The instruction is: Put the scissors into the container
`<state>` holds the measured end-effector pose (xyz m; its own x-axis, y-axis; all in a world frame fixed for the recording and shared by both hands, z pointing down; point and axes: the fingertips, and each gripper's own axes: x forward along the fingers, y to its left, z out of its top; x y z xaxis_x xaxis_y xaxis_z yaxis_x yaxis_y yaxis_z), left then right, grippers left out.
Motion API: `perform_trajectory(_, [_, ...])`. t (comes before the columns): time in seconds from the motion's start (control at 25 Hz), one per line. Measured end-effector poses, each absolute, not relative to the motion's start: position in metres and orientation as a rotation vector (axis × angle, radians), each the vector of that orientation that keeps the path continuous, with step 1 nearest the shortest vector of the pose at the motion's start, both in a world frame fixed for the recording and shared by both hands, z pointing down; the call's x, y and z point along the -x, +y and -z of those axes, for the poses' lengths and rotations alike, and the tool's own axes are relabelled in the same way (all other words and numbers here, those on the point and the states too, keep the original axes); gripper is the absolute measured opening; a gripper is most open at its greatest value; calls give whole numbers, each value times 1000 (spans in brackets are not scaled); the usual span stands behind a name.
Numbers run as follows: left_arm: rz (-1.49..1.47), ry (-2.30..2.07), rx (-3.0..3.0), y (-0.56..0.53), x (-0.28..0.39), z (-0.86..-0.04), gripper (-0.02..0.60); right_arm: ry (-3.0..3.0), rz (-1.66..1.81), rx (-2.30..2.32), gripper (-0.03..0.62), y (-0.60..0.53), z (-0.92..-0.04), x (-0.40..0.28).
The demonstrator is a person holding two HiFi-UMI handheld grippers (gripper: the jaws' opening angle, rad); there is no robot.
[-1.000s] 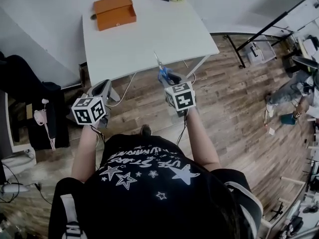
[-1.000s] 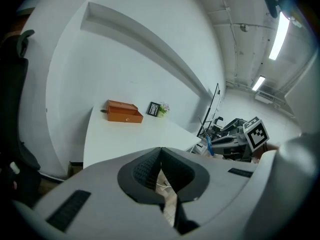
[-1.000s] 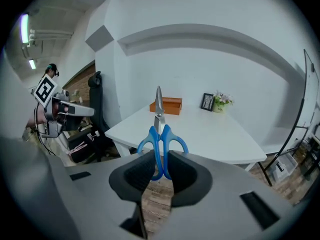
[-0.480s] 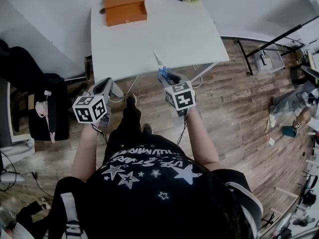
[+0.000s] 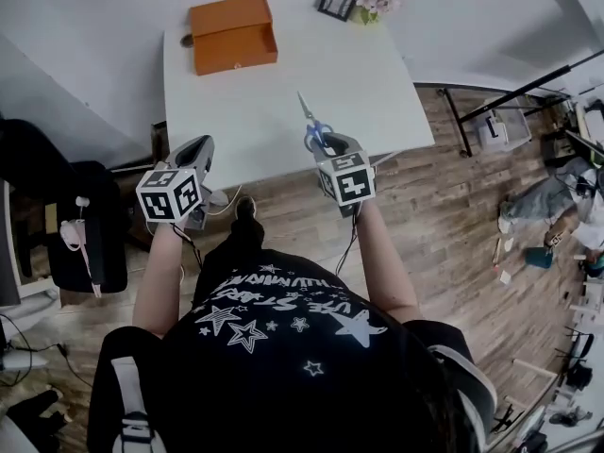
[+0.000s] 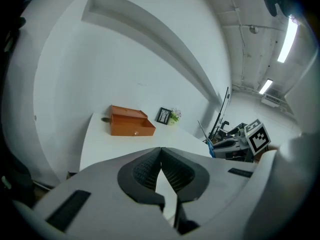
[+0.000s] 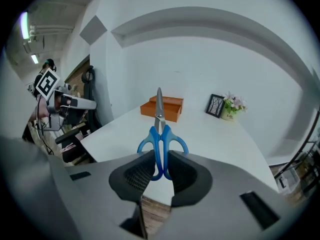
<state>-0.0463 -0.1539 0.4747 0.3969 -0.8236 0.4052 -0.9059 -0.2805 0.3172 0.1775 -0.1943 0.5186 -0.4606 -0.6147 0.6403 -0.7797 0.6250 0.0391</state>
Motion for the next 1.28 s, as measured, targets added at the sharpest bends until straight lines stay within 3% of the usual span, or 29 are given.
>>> perform_trajectory(0.44, [-183, -1517, -2140, -292, 110, -466, 20, -2176, -197, -971, 97, -344, -511, -127])
perform_trajectory(1.28, [-121, -1580, -2029, -408, 220, -491, 20, -2061, 316, -578, 97, -513, -508, 18])
